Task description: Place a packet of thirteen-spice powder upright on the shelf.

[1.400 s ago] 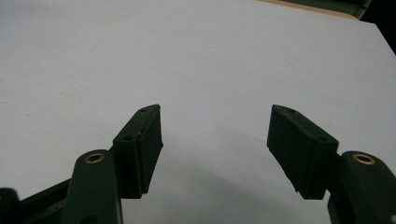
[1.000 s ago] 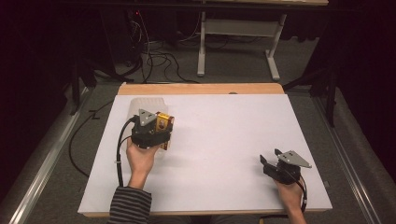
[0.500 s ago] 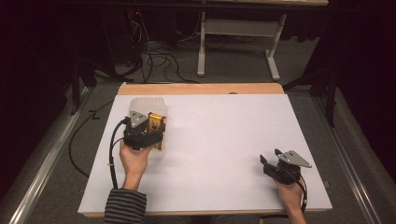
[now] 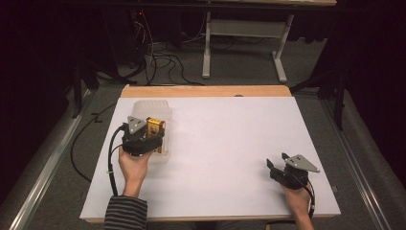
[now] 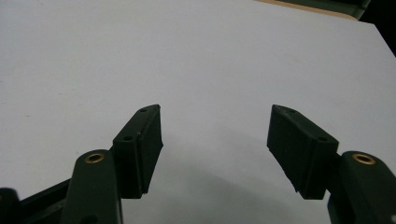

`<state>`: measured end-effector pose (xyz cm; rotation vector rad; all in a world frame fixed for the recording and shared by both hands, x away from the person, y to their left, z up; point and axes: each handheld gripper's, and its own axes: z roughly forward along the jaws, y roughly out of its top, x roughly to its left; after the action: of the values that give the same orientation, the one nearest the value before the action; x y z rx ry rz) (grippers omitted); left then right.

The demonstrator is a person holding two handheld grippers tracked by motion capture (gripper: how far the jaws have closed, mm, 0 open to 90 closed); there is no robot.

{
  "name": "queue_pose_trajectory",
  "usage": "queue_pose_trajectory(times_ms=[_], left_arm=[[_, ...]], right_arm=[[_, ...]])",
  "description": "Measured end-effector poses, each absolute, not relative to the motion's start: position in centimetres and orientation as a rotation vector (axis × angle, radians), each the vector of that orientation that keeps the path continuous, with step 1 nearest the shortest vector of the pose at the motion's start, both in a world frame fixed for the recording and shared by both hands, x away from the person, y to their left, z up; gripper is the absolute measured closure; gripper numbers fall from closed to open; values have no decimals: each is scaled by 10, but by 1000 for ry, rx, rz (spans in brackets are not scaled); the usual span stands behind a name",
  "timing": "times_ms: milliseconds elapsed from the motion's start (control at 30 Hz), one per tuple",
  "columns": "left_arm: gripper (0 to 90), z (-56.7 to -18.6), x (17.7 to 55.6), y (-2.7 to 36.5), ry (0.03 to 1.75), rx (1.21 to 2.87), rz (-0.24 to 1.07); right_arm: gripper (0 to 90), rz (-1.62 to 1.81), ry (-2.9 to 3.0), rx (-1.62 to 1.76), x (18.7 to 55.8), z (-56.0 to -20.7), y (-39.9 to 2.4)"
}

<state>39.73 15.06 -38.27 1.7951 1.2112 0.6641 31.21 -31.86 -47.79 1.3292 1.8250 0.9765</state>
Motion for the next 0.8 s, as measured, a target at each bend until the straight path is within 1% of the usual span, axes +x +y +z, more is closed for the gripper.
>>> queue_pose_trajectory(times_ms=[800], left_arm=[[325, -400, 396, 157, 1255, 1826, 697]], right_arm=[[360, 976, 1824, 1323, 312, -478, -318]])
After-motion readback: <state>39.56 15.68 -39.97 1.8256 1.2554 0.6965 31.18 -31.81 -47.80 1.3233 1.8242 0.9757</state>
